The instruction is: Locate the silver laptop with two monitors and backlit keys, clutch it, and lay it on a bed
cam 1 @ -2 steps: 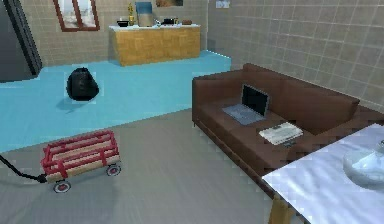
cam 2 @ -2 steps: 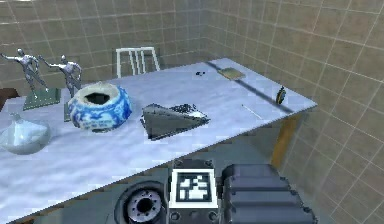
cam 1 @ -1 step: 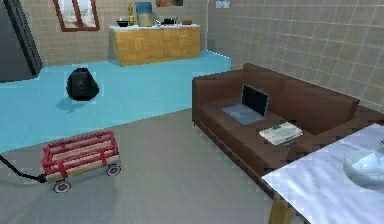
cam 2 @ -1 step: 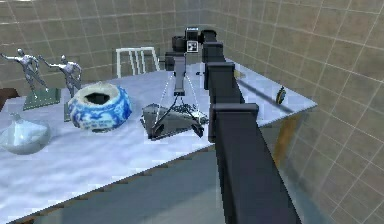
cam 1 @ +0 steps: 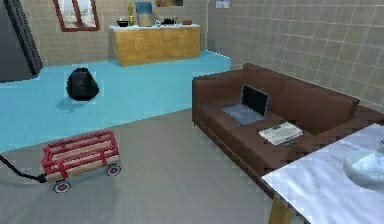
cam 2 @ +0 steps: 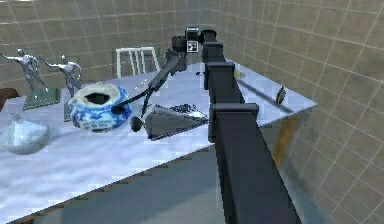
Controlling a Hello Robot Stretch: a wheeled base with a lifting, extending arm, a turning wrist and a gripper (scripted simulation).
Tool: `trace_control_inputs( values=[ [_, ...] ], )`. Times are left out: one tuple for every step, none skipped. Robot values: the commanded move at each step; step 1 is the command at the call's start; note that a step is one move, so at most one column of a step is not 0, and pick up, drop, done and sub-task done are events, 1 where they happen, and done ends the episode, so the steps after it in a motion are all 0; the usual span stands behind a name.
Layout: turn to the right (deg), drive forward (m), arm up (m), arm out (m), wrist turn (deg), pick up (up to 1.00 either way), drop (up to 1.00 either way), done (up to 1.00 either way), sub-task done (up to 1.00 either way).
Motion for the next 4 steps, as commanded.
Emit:
trace_control_inputs(
  values=[
    [0.0,0.0,0.0,0.0,45.0,0.0,0.0,0.0,0.0],
    [0.0,0.0,0.0,0.0,33.0,0.0,0.0,0.0,0.0],
    [0.0,0.0,-0.28,0.0,0.0,0.0,0.0,0.0,0.0],
    [0.0,0.0,0.0,0.0,0.0,1.0,0.0,0.0,0.0]
  ],
)
